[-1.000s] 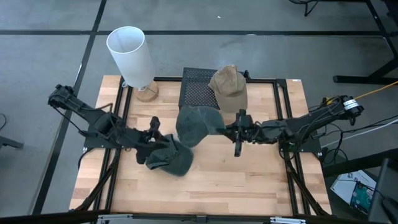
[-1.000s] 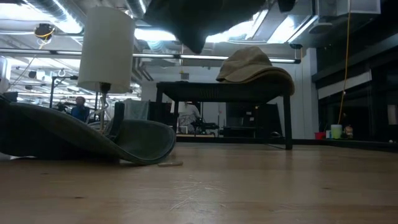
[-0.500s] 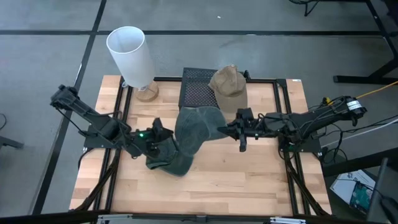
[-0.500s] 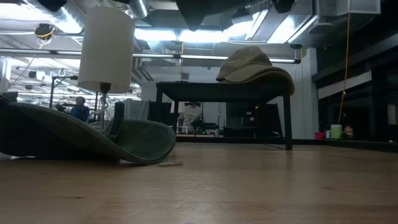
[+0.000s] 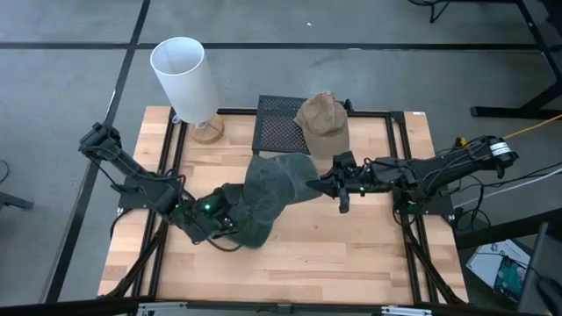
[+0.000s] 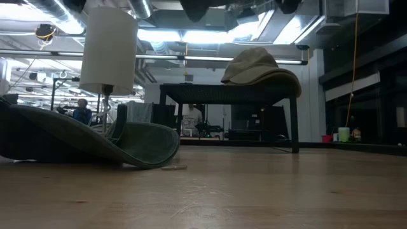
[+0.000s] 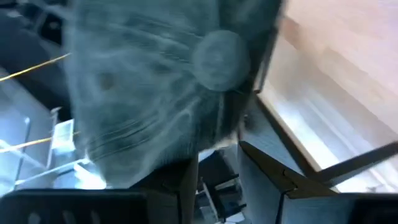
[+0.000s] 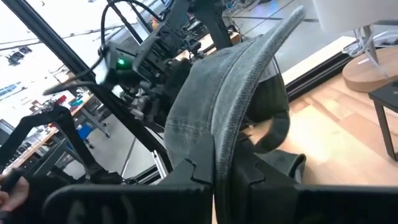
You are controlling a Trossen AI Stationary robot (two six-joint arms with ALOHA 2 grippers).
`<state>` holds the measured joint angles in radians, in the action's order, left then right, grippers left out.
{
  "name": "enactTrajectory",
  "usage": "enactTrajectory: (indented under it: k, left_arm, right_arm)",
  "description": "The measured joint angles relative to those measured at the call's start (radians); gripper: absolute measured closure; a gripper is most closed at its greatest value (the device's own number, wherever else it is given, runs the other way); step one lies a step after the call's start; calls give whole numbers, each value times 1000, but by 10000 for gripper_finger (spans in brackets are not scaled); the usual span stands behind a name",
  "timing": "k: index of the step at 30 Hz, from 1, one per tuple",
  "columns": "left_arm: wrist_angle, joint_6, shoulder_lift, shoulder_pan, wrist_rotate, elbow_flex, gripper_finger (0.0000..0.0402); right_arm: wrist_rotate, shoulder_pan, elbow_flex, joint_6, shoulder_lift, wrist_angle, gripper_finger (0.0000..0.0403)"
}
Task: Pick & Place hat
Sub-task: Put the top black cap on the shelf
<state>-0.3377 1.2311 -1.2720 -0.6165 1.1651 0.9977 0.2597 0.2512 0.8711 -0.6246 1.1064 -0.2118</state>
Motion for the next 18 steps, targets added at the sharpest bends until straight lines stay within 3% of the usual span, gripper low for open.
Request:
enactTrajectory:
  k: [6, 14, 18]
  left_arm:
    - [35, 62, 69, -26, -36, 0, 309]
    - [46, 61, 169, 28, -362, 0, 323]
    - [43, 195, 124, 73, -383, 0, 323]
  right_arm:
    - [-2, 0, 0, 26, -60, 44, 389]
    - [43, -6, 0, 24, -101, 82, 389]
    - [33, -29, 0, -34, -100, 82, 389]
